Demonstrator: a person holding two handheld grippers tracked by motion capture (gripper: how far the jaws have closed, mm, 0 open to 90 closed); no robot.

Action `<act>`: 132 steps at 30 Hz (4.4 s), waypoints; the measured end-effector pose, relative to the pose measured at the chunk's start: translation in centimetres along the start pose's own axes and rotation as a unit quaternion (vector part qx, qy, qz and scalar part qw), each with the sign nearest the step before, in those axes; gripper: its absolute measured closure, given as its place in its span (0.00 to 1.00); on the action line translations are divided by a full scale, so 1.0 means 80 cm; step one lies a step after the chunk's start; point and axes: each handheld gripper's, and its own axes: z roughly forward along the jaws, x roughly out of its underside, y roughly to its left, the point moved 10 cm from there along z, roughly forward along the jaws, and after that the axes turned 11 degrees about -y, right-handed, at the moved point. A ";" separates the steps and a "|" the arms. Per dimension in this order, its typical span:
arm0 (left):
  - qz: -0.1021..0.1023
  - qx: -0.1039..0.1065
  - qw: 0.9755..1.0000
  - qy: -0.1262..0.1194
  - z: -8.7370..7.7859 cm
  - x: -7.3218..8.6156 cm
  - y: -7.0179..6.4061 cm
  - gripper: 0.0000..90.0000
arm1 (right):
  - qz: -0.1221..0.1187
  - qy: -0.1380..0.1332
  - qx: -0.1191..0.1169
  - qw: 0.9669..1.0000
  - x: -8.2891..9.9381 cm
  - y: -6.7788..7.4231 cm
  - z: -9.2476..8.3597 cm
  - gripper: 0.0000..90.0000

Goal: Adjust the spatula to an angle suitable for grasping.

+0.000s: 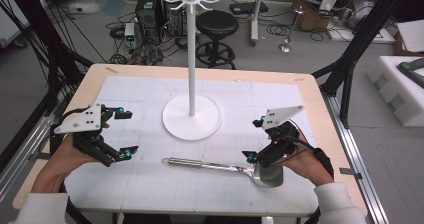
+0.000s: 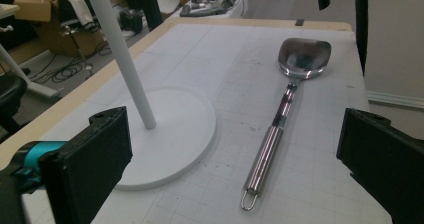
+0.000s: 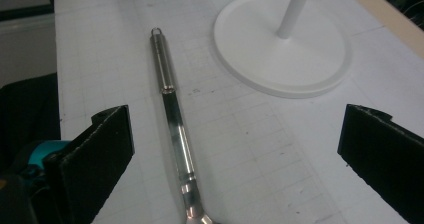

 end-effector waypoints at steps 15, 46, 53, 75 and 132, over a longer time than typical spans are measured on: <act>-0.006 0.019 1.000 0.021 -0.017 0.016 -0.004 0.02 | -0.052 0.133 -0.053 0.988 0.023 0.026 0.060 0.00; -0.027 -0.026 0.999 -0.009 -0.043 0.017 0.006 0.02 | -0.073 0.244 -0.077 0.964 0.065 0.047 0.129 0.38; -0.027 -0.028 0.999 -0.013 -0.044 0.016 0.007 0.02 | -0.064 0.263 -0.086 0.959 0.075 0.052 0.135 0.38; -0.027 -0.025 0.999 -0.013 -0.043 0.016 0.007 0.02 | -0.104 0.305 -0.128 0.938 0.083 0.055 0.143 0.71; -0.039 -0.042 0.998 -0.009 -0.040 0.021 0.013 0.02 | -0.040 0.068 -0.085 0.993 -0.023 0.033 0.080 0.83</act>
